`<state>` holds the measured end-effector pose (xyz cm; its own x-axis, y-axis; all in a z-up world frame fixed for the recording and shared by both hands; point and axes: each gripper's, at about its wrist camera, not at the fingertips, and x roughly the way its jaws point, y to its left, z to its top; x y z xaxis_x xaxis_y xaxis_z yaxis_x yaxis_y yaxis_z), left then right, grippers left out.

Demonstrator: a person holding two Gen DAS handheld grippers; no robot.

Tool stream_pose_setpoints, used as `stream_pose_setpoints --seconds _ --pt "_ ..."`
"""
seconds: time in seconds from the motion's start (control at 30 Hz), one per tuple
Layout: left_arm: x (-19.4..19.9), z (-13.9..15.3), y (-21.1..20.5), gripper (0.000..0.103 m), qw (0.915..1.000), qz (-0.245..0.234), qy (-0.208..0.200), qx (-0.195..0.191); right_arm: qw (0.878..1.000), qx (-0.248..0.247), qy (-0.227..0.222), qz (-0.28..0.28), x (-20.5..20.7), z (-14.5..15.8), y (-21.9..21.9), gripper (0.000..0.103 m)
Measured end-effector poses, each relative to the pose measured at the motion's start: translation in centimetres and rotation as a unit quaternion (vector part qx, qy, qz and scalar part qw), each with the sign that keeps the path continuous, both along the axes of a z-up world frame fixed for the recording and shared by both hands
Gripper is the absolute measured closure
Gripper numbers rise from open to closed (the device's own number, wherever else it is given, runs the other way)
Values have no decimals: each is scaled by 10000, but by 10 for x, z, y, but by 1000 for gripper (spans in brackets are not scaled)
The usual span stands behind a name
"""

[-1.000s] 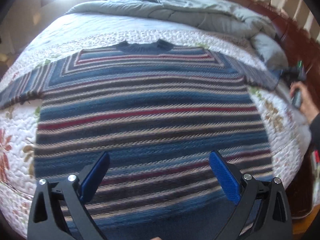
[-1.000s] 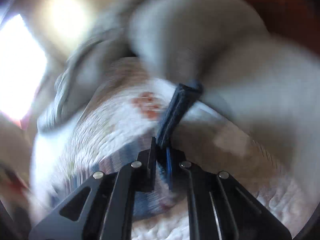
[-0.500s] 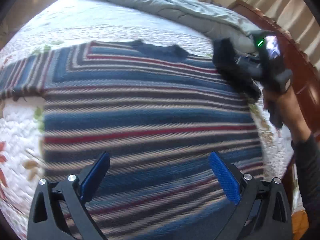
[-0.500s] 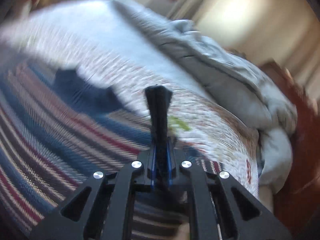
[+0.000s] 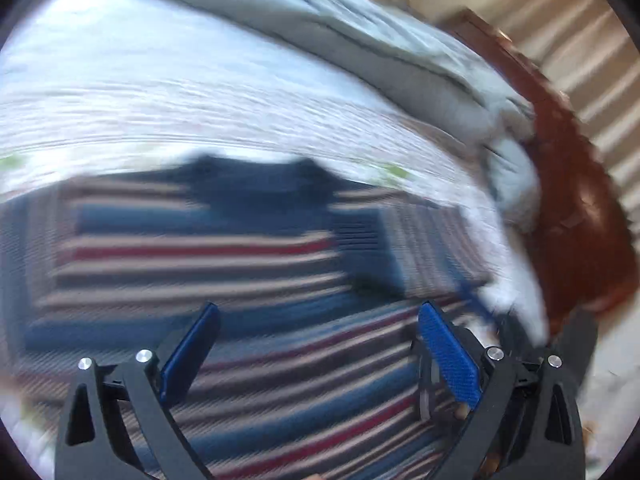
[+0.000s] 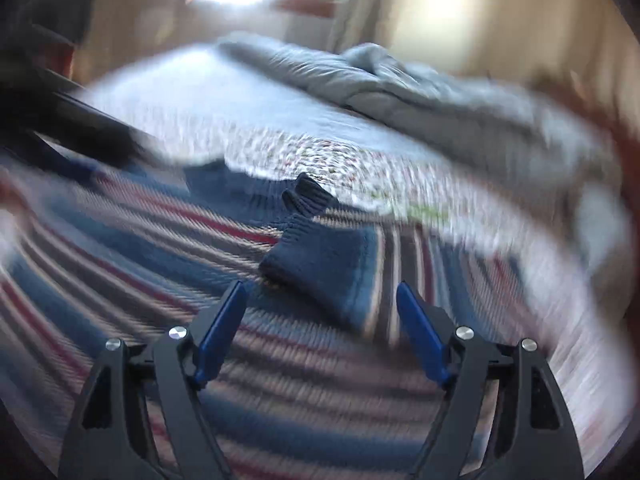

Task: Fold small clothes
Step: 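Fold the sleeve across the body with the right gripper while the left gripper grasps the cuff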

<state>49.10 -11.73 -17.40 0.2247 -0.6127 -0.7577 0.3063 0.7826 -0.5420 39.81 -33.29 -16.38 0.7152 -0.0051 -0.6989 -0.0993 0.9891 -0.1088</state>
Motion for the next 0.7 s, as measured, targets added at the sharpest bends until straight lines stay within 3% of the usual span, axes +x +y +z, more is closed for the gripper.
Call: stream_pose_setpoints --seconds 0.07,0.1,0.2,0.37,0.47,0.53,0.67,0.7 --pt "28 -25 -39 4 9973 -438 545 -222 9931 1098 14 -402 -22 1 -28 23" --pt "40 -39 -56 4 9947 -573 808 -273 9835 1701 35 -617 -34 -6 -43 22" --pt "67 -78 -80 4 9914 -402 1242 -6 9537 2879 394 -774 -40 -28 -64 22" --pt "80 -88 -79 4 9880 -207 1491 -346 9396 3314 98 -851 -44 -18 -77 19" --pt "79 -87 -78 8 9837 -201 1701 -550 9235 3718 189 -919 -43 -21 -91 19" --pt "81 -87 -85 26 9782 -373 1925 -679 9129 3974 175 -921 -49 -19 -101 18" --pt "82 -90 -89 39 9750 -402 2055 -745 9104 3982 181 -1108 -51 -19 -108 17" --pt "83 -93 -85 52 9738 -318 2117 -763 9090 4009 203 -1120 -52 -20 -109 17"
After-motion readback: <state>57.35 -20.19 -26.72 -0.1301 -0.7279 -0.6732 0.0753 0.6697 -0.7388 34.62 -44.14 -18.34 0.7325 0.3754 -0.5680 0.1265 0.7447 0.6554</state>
